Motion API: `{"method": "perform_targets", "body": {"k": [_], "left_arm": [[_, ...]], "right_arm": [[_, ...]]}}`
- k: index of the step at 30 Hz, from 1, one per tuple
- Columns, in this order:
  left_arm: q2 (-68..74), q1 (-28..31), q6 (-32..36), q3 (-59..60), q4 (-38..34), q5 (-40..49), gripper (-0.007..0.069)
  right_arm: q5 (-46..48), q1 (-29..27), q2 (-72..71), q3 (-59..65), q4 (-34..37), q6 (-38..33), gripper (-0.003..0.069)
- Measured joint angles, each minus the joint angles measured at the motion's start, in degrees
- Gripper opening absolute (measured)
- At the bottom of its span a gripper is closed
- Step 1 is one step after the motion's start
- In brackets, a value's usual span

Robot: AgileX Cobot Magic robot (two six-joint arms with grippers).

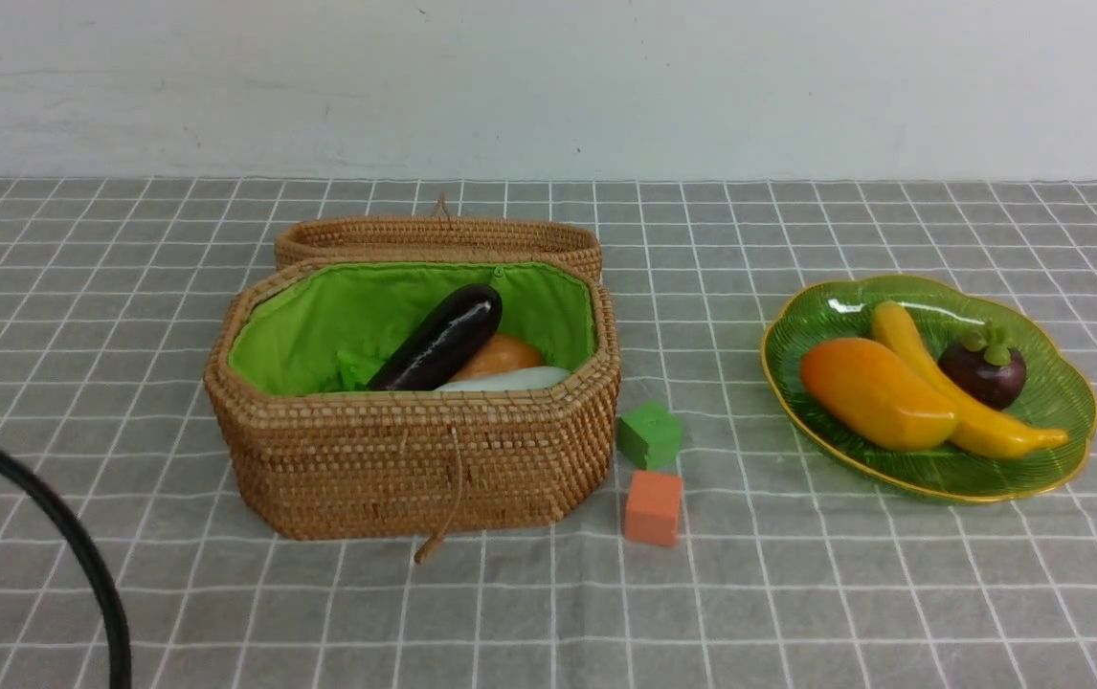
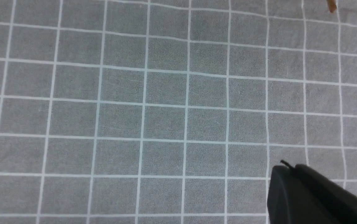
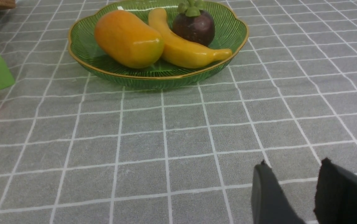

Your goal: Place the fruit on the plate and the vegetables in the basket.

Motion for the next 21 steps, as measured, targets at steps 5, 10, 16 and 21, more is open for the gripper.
{"method": "perform_targets", "body": {"k": [5, 10, 16, 21], "left_arm": [[-1.42, 0.0, -0.47, 1.02, -0.13, -5.13, -0.0013], [-1.42, 0.0, -0.47, 1.21, -0.07, -6.84, -0.0013], [-1.42, 0.0, -0.47, 1.21, 0.42, -6.85, -0.0013], [-1.42, 0.0, -0.47, 1.21, 2.54, -6.96, -0.0013]], "right_arm": [[0.0, 0.0, 0.0, 0.0, 0.0, -0.02, 0.024], [0.0, 0.0, 0.0, 0.0, 0.0, -0.02, 0.024], [0.0, 0.0, 0.0, 0.0, 0.0, -0.02, 0.024], [0.0, 0.0, 0.0, 0.0, 0.0, -0.02, 0.024]]}}
